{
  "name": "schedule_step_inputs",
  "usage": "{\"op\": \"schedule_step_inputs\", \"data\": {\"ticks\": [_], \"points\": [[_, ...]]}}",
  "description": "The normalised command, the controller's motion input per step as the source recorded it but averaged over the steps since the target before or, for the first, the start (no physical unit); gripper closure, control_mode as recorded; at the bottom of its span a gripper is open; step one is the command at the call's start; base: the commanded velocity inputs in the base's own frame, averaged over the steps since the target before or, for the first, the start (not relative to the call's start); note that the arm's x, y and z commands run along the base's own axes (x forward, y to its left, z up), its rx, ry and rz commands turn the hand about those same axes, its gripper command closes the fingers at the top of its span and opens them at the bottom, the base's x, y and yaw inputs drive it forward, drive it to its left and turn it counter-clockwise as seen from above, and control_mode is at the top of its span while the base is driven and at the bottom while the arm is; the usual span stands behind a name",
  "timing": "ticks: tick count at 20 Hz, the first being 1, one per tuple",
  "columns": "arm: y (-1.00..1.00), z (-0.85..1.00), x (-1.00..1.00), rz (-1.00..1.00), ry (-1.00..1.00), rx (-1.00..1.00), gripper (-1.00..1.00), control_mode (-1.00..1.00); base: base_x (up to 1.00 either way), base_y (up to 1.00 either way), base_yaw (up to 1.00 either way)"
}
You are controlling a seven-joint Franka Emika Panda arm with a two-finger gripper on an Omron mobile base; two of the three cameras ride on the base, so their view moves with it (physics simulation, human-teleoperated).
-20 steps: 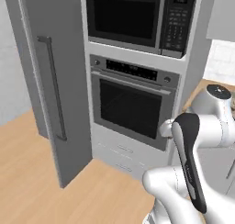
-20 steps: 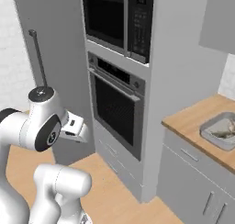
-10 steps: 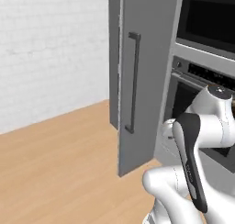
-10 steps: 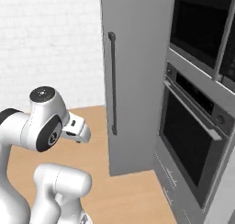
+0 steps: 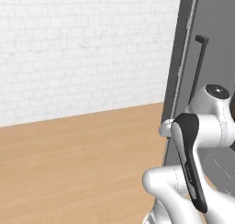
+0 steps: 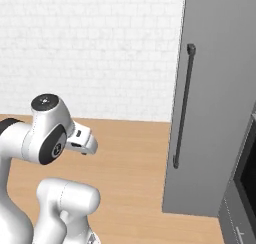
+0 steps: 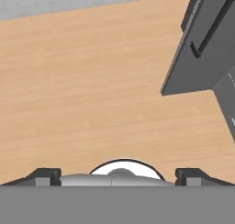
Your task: Place one garlic and one fish in each tupperware on the nearby counter, to pack two identical lunches.
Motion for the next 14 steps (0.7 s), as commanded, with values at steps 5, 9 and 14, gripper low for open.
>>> {"op": "schedule_step_inputs", "data": {"ticks": [5,9,14], "points": [[0.0,0.0,0.0,0.0,0.0,0.0,-1.0,1.0,1.0,0.69,-0.22],[0.0,0.0,0.0,0.0,0.0,0.0,-1.0,1.0,1.0,0.5,-0.15],[0.0,0.0,0.0,0.0,0.0,0.0,-1.0,1.0,1.0,-0.09,0.29]]}}
